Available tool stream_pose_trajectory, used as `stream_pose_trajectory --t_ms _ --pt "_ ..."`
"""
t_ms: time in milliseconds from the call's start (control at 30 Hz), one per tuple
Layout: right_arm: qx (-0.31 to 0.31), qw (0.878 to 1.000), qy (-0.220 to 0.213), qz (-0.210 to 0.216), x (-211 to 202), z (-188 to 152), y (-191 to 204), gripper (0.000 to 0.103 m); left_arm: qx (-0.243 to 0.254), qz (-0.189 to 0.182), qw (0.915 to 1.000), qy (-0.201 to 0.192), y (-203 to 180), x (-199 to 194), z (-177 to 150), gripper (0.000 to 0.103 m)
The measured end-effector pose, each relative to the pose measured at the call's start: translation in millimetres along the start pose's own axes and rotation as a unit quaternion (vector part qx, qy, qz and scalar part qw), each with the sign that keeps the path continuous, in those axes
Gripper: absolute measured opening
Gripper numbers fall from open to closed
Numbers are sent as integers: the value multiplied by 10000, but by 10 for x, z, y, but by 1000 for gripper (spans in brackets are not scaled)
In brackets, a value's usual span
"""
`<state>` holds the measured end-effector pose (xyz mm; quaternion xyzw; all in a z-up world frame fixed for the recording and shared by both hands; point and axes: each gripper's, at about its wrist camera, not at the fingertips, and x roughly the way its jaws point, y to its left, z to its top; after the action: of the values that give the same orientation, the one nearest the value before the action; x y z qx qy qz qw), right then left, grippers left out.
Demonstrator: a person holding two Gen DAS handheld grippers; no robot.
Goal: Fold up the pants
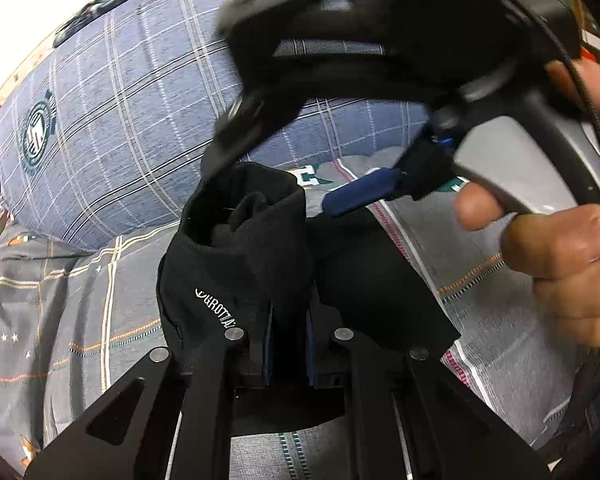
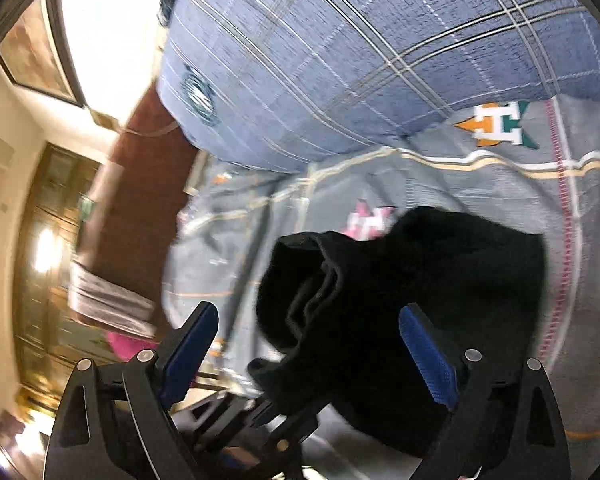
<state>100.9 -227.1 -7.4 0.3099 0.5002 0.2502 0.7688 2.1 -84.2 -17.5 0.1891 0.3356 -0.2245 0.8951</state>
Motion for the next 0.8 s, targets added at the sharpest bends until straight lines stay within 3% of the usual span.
stream_pose_trajectory --t_ms 133,233,300,433,500,533,567,600,667,800 --pt "-8 9997 45 219 -19 -13 12 89 325 77 9994 21 -103 28 -6 10" --pt "-176 9997 149 121 -15 -7 68 91 649 209 9977 35 -223 71 -57 10" --pt "-262 9992 285 -31 32 -8 77 92 822 251 9963 54 -286 92 -79 10" --pt "-459 9947 484 -782 170 -16 22 90 1093 299 9935 92 -480 85 -95 10" --pt "-340 9941 572 -855 223 -10 -72 76 1160 286 9928 115 -495 91 -95 10" --pt "-281 9937 637 -873 230 -6 -110 50 1155 253 9929 130 -484 89 -84 10" --pt "-273 9933 646 -917 219 1 -125 37 1127 226 9933 124 -470 80 -76 10" --pt "-292 9934 620 -918 190 6 -127 35 1090 193 9938 97 -450 62 -59 10" --pt "-430 9934 553 -904 113 11 -79 21 1065 153 9942 -42 -442 -1 -40 10" --pt "-588 9945 334 -796 -128 37 8 17 1025 70 9942 -331 -521 -140 27 10"
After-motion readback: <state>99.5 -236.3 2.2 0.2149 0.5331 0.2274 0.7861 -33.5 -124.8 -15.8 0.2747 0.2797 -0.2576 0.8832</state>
